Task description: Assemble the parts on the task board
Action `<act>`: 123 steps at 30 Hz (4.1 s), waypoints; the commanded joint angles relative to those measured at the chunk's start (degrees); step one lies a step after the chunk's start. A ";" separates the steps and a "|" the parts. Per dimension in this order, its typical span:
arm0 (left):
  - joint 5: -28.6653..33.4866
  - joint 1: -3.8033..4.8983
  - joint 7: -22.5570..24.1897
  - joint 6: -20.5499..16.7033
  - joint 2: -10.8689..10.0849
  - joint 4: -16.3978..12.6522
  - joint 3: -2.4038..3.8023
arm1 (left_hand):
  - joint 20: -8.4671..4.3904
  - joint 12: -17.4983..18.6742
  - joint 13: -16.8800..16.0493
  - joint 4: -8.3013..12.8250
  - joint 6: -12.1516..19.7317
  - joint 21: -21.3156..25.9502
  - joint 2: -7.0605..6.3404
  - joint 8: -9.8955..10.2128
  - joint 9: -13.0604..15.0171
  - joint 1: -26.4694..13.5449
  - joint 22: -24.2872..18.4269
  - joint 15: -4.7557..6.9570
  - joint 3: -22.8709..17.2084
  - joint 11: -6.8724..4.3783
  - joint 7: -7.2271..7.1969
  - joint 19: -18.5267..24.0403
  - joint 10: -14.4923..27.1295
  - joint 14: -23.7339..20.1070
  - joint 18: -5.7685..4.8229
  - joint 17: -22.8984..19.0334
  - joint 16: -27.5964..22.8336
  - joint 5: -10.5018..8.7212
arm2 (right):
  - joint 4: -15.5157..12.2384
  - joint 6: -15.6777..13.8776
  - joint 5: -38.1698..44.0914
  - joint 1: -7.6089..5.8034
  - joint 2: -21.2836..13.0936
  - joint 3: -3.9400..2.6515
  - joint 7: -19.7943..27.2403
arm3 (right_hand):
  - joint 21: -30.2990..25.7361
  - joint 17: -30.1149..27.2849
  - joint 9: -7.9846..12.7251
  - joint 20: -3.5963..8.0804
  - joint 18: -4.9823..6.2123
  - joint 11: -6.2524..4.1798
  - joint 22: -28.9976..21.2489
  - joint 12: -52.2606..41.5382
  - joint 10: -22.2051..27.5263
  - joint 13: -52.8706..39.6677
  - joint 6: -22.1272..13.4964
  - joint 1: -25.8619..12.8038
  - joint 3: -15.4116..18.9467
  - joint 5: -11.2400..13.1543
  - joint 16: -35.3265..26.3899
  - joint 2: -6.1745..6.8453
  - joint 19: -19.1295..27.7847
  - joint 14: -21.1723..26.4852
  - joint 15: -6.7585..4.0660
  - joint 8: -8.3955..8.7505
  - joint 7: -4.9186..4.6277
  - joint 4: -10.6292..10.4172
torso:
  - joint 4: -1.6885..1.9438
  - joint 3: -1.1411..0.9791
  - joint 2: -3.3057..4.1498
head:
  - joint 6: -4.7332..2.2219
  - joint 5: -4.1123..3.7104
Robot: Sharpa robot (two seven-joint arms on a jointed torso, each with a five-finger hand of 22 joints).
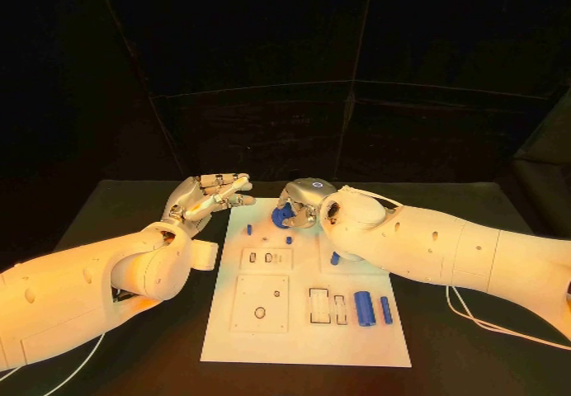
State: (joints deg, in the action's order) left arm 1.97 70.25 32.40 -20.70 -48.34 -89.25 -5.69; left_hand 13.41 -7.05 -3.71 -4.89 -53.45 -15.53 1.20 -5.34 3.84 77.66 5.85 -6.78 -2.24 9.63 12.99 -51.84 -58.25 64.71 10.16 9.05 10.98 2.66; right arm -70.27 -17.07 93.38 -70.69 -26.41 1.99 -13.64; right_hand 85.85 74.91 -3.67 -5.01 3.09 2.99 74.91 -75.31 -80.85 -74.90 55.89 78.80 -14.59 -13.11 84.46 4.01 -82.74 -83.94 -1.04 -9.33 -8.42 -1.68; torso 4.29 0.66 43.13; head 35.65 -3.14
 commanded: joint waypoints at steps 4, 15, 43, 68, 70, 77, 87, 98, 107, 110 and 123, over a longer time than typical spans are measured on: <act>-0.28 0.07 0.22 0.74 0.07 -0.02 0.06 | 0.00 0.35 0.04 0.42 -0.44 0.19 0.24 0.34 -0.06 -0.21 -0.05 -0.07 -0.07 0.16 -0.12 -0.33 -0.23 0.32 0.39 0.05 -0.18 0.20 | 0.88 0.26 -0.08 0.01 0.53 0.04 -0.93 | 0.14 2.26 0.03 -0.85 -0.57 1.02 3.65 2.31 1.50 1.83 -3.66 -2.52 0.56 6.57 0.01 1.17 0.04 -3.52 0.70 2.28 -0.77 -0.70 | 0.01 -0.05 -0.01 | -0.18 -0.05; -0.28 0.07 0.19 0.72 0.05 -0.06 0.06 | 0.00 0.35 0.04 0.42 -0.44 0.19 0.24 0.34 -0.06 -0.21 -0.05 -0.07 -0.07 0.16 -0.12 -0.33 -0.23 0.32 0.39 0.05 -0.18 0.20 | 1.37 2.88 -1.03 0.01 0.84 0.04 -0.70 | -0.01 2.58 -0.26 -1.73 -0.48 1.83 3.37 3.64 2.63 2.93 -6.07 -7.09 7.06 4.94 0.07 2.02 0.28 -3.54 1.48 4.03 -1.51 -5.96 | 0.07 -0.01 -0.04 | -0.01 -0.10; -0.28 0.06 0.27 0.80 -0.44 0.52 0.05 | 0.00 0.44 0.04 0.55 -0.46 0.25 0.26 0.43 -0.06 -0.20 -0.11 -0.07 -0.06 0.16 -0.13 -0.35 -0.24 0.33 0.39 0.09 -0.31 0.20 | -10.96 -8.43 -29.41 -0.08 -22.65 0.14 23.10 | 0.43 4.09 -0.29 -1.45 -0.73 1.41 4.58 2.57 1.93 1.51 -4.68 -0.10 8.63 -0.85 0.66 0.37 -0.40 -3.79 1.16 3.95 -1.15 -3.94 | -1.83 -0.66 -0.83 | -0.77 -0.45; -0.28 -0.28 0.10 1.29 0.57 2.83 0.02 | 0.00 0.45 0.04 0.59 -0.48 0.27 0.27 0.45 -0.06 -0.20 -0.13 -0.07 -0.06 0.15 -0.14 -0.35 -0.27 0.34 0.39 0.10 -0.34 0.20 | -1.11 -3.80 -31.02 4.65 -23.91 0.19 24.76 | 0.28 4.00 -0.27 -1.42 -0.65 1.38 4.24 3.19 2.30 1.93 -4.69 1.99 8.67 -1.13 0.56 0.74 -0.13 -3.74 1.13 4.11 -1.16 -1.82 | -1.76 -0.98 -0.99 | -0.15 -0.77; -0.28 -0.32 0.10 1.29 0.59 2.88 0.01 | 0.00 0.45 0.04 0.59 -0.48 0.27 0.27 0.45 -0.06 -0.20 -0.13 -0.07 -0.06 0.15 -0.14 -0.35 -0.27 0.34 0.39 0.10 -0.34 0.20 | -0.73 -3.74 -31.02 4.71 -23.71 0.18 24.69 | 0.28 4.00 -0.27 -1.42 -0.65 1.38 4.24 3.19 2.30 1.93 -4.69 1.99 8.67 -1.13 0.56 0.74 -0.13 -3.74 1.13 4.11 -1.16 -1.82 | -1.78 -0.95 -1.00 | -0.11 -0.74; -0.28 -0.42 0.08 1.29 0.63 2.96 0.01 | 0.00 0.45 0.04 0.59 -0.48 0.27 0.27 0.45 -0.06 -0.20 -0.13 -0.07 -0.06 0.15 -0.14 -0.35 -0.27 0.34 0.39 0.10 -0.34 0.20 | 0.44 -3.75 -31.02 4.81 -22.82 0.18 24.35 | 0.29 4.04 -0.27 -1.42 -0.66 1.39 4.28 3.07 2.22 1.80 -4.70 2.00 8.72 -1.09 0.57 0.80 -0.15 -3.75 1.13 4.12 -1.16 -1.74 | -2.03 -1.01 -0.98 | -0.15 -0.56; -0.28 -0.46 0.03 1.31 0.68 2.98 0.00 | 0.00 0.45 0.04 0.59 -0.48 0.27 0.27 0.45 -0.06 -0.20 -0.13 -0.07 -0.06 0.15 -0.14 -0.35 -0.27 0.34 0.39 0.10 -0.34 0.20 | 1.72 -2.57 -30.83 4.83 -21.73 0.18 23.63 | 0.32 4.16 -0.61 -1.29 -0.67 1.11 4.38 2.51 1.71 1.26 -2.40 2.08 8.21 -0.30 0.59 -0.57 -0.21 -3.77 0.94 2.98 -0.83 -1.27 | -1.84 -0.88 -1.00 | -0.06 -0.74; -0.28 -0.47 0.03 1.29 0.64 2.99 0.00 | 0.00 0.50 0.04 0.68 -0.52 0.31 0.32 0.50 -0.06 -0.17 -0.18 -0.07 -0.08 0.15 -0.14 -0.37 -0.31 0.36 0.39 0.13 -0.43 0.20 | 2.21 -1.63 -30.23 4.92 -21.00 0.18 23.38 | 0.33 4.20 -0.67 -1.17 -0.68 0.93 4.41 2.11 1.39 0.87 -1.43 2.05 8.02 -0.24 0.59 -0.83 -0.23 -3.78 0.79 2.57 -0.64 -0.98 | -1.96 -0.87 -1.02 | 0.05 -0.63; -0.28 -0.47 0.01 1.33 0.64 3.01 0.00 | 0.00 0.50 0.04 0.68 -0.52 0.31 0.32 0.50 -0.06 -0.17 -0.18 -0.07 -0.08 0.15 -0.14 -0.37 -0.31 0.36 0.39 0.13 -0.43 0.20 | 2.37 -1.62 -30.18 4.99 -20.78 0.18 23.29 | 0.39 4.32 -0.67 -1.08 -0.71 0.83 4.58 1.85 1.18 0.62 -0.92 2.02 7.80 -0.20 0.63 -1.14 -0.34 -3.81 0.70 2.38 -0.54 -0.86 | -1.96 -0.89 -1.02 | 0.09 -0.63; -0.28 -0.47 -0.01 1.32 0.65 3.02 0.00 | 0.00 0.52 0.05 0.74 -0.54 0.33 0.38 0.53 -0.06 -0.14 -0.20 -0.06 -0.11 0.14 -0.15 -0.38 -0.31 0.37 0.40 0.15 -0.47 0.21 | 2.38 -1.64 -30.18 4.99 -20.79 0.18 23.21 | 0.41 4.37 -0.69 -0.99 -0.72 0.70 4.63 1.71 1.06 0.48 -0.25 2.02 7.44 -0.18 0.64 -1.58 -0.38 -3.83 0.59 2.14 -0.39 -0.74 | -1.94 -0.87 -1.01 | 0.10 -0.67; -0.28 -0.48 -0.03 1.32 0.64 3.03 0.00 | 0.00 0.52 0.05 0.74 -0.54 0.33 0.38 0.53 -0.06 -0.14 -0.20 -0.06 -0.11 0.14 -0.15 -0.38 -0.31 0.37 0.40 0.15 -0.47 0.21 | 2.00 -3.85 -30.17 5.00 -20.75 0.17 23.45 | 0.47 4.52 -1.78 0.44 -0.76 -1.42 4.88 1.36 0.57 -0.05 6.90 2.74 3.78 3.95 0.60 -4.93 -0.54 -3.87 -1.11 -1.00 2.21 0.65 | -1.93 -0.86 -1.05 | 0.24 -0.78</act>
State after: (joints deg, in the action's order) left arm 1.95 69.70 32.09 -20.02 -47.73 -86.16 -5.74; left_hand 13.41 -6.82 -3.71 -4.50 -53.65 -15.54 1.20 -5.12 3.84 77.66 5.73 -6.78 -2.31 9.63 12.78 -51.84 -58.25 64.71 10.15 9.11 10.76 2.66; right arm -67.99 -19.46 63.00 -65.62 -47.23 2.15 9.57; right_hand 86.07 74.91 -4.54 -4.96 3.10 2.01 74.92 -73.59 -80.36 -74.92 60.83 81.18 -10.52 -9.45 84.81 0.49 -83.36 -84.06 -1.75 -9.79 -7.40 -1.04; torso 2.33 -0.21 42.09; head 35.86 -3.86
